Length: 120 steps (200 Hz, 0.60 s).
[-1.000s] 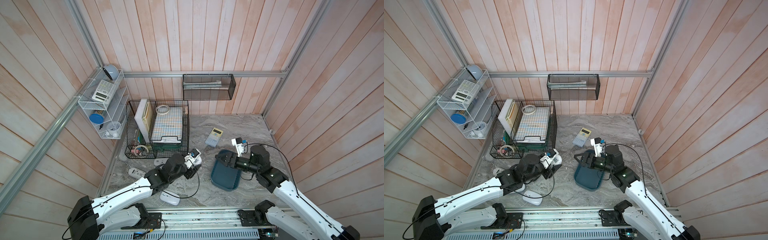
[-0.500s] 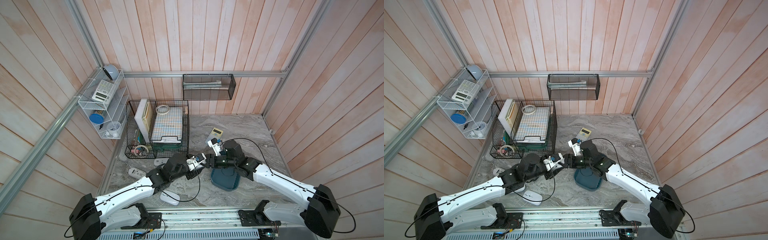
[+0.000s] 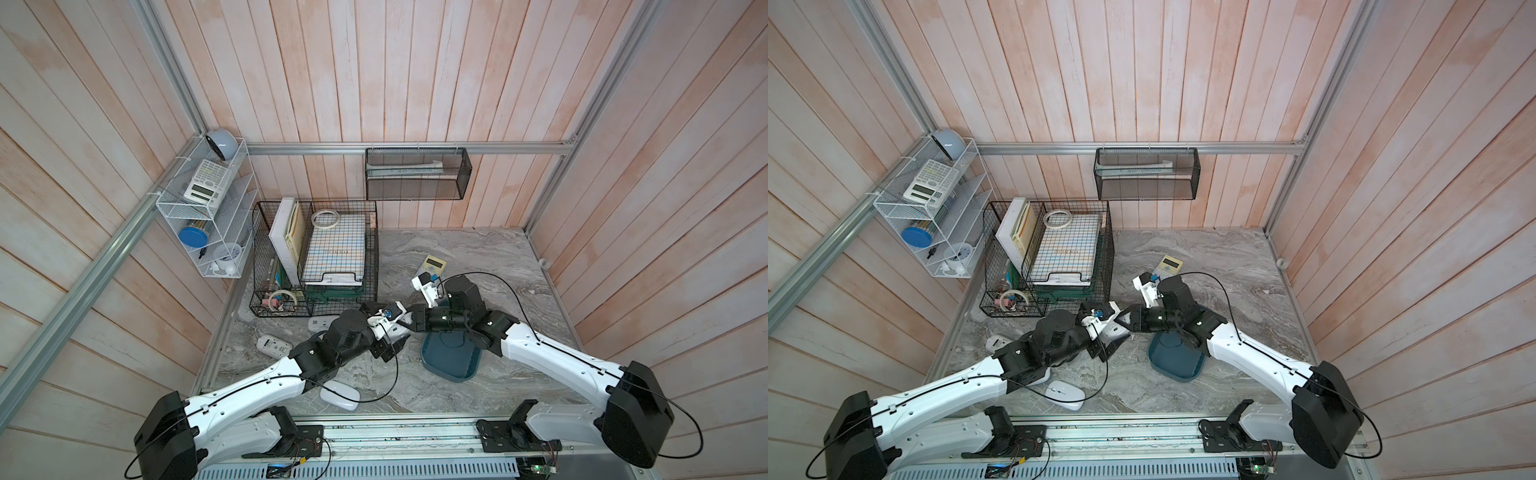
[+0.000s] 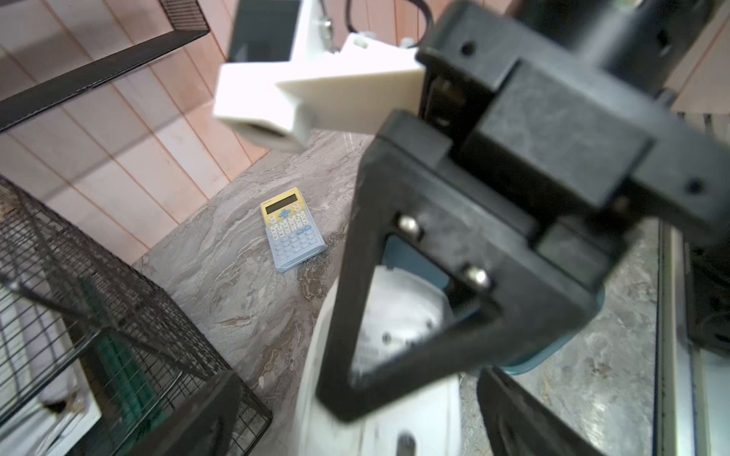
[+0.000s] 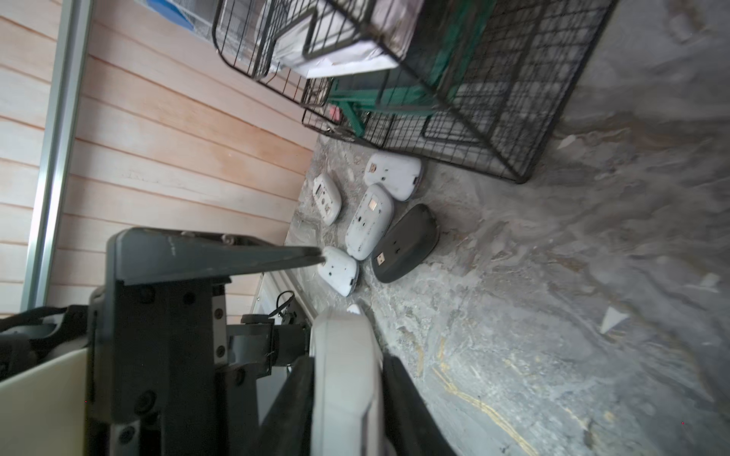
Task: Put the mouse in the storage box
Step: Pick up the mouse from the center of the board, then place the mouse in the storage box.
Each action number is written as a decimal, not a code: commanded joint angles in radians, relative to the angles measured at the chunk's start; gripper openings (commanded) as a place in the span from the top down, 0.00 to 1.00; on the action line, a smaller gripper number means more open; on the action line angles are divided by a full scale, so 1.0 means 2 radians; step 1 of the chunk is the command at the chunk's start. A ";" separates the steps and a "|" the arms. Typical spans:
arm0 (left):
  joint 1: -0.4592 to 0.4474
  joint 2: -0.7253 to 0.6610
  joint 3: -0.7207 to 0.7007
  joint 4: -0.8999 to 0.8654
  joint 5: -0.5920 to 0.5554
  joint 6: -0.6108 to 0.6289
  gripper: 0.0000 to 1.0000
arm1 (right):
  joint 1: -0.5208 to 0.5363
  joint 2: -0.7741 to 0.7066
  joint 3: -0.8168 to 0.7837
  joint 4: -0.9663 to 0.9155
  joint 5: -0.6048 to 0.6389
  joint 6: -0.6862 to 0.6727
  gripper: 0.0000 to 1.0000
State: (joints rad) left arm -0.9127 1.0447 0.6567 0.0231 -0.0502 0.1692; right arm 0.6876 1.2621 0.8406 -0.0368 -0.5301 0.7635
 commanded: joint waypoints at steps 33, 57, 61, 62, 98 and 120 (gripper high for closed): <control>0.007 -0.066 -0.025 -0.148 -0.218 -0.280 0.00 | -0.100 -0.068 0.023 -0.240 0.230 -0.165 0.75; 0.037 -0.071 -0.041 -0.243 -0.236 -0.395 0.00 | -0.095 -0.078 0.015 -0.286 0.354 -0.203 0.74; 0.045 -0.073 -0.046 -0.253 -0.231 -0.410 0.00 | -0.095 -0.075 0.014 -0.291 0.366 -0.208 0.74; 0.048 -0.073 -0.047 -0.254 -0.230 -0.414 0.00 | -0.095 -0.074 0.014 -0.292 0.369 -0.209 0.74; 0.101 -0.093 -0.081 -0.292 -0.208 -0.465 0.00 | -0.075 -0.014 0.024 -0.316 0.455 -0.222 0.74; 0.144 -0.092 -0.093 -0.286 -0.172 -0.474 0.00 | -0.056 0.030 0.039 -0.310 0.508 -0.225 0.75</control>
State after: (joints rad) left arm -0.6937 0.8707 0.4850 -0.5095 -0.4438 -0.6868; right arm 0.5381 1.2549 0.8654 -0.6178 0.2890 0.3557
